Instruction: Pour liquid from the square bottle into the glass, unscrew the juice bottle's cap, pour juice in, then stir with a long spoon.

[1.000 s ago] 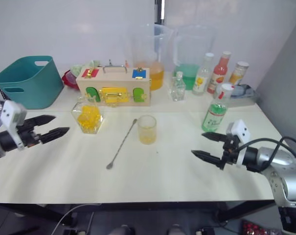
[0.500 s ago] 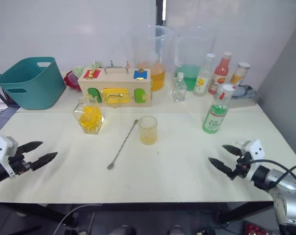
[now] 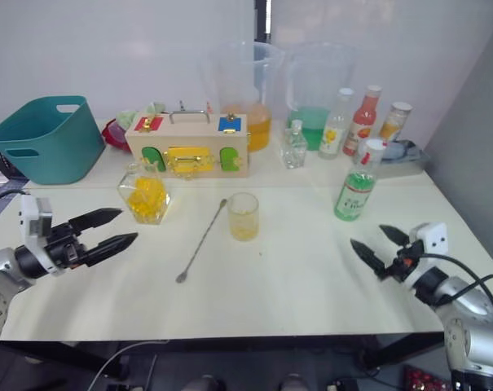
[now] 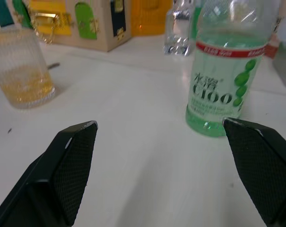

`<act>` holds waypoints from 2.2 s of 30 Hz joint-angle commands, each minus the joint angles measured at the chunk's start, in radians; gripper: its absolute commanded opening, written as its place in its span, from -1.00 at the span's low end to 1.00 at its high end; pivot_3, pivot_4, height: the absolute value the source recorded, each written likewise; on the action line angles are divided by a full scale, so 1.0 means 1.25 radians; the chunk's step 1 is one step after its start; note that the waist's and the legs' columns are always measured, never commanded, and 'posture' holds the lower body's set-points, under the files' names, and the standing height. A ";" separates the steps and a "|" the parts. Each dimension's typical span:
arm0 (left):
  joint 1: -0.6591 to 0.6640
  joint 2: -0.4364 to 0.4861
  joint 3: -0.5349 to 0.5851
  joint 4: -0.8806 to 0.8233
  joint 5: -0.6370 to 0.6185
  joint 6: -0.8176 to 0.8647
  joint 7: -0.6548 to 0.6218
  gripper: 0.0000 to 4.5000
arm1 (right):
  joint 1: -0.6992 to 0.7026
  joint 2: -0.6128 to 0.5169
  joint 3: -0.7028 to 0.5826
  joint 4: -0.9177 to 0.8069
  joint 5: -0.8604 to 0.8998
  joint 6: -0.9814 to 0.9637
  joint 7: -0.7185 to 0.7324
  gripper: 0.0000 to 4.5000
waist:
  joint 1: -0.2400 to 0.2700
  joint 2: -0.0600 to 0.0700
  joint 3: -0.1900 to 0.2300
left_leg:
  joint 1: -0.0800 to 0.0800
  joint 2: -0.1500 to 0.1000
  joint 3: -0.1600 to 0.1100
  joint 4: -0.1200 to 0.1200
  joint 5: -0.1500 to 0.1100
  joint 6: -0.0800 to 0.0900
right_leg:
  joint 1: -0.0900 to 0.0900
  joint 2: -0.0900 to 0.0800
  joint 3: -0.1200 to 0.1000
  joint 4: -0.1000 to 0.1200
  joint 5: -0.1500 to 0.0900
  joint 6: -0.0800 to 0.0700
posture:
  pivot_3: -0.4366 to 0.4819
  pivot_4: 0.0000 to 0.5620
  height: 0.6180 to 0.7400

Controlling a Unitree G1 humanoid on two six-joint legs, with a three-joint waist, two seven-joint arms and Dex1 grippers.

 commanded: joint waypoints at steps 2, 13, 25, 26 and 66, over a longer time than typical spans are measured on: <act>-0.031 -0.006 0.001 -0.103 -0.064 0.057 0.040 0.99 | -0.087 -0.030 -0.024 0.015 0.005 0.003 -0.026 1.00 | -0.002 0.000 0.000 | 0.000 0.001 0.001 0.000 0.000 0.000 | 0.000 0.001 0.000 0.000 0.000 0.000 | -0.05 -0.47 1.00; 0.032 -0.011 0.021 -0.274 -0.139 0.134 0.138 0.99 | -0.395 -0.053 0.038 0.346 -0.079 -0.051 -0.022 1.00 | -0.003 0.000 0.000 | 0.000 0.001 0.003 0.000 -0.001 0.001 | 0.000 0.002 0.001 -0.002 0.000 -0.001 | -0.05 -0.47 1.00; 0.133 -0.003 0.042 -0.379 -0.165 0.148 0.199 0.99 | -0.611 -0.037 0.110 0.658 -0.164 -0.164 0.038 1.00 | -0.009 0.001 0.000 | -0.001 0.002 0.004 -0.001 -0.001 0.001 | 0.000 0.002 0.001 -0.005 0.001 -0.001 | -0.05 -0.47 1.00; 0.137 0.001 0.043 -0.385 -0.170 0.150 0.199 0.99 | -0.622 -0.037 0.111 0.677 -0.169 -0.174 0.040 1.00 | -0.009 0.001 0.000 | -0.001 0.002 0.003 -0.001 -0.001 0.001 | 0.000 0.002 0.001 -0.005 0.001 -0.001 | -0.05 -0.47 1.00; 0.022 0.091 -0.076 -0.239 -0.101 0.157 0.014 1.00 | -0.290 0.093 0.328 -0.316 0.045 0.256 0.087 -0.42 | -0.007 0.005 0.003 | -0.004 0.002 0.001 -0.001 -0.001 0.001 | -0.004 0.003 0.001 -0.005 0.001 -0.001 | -0.05 -0.47 1.00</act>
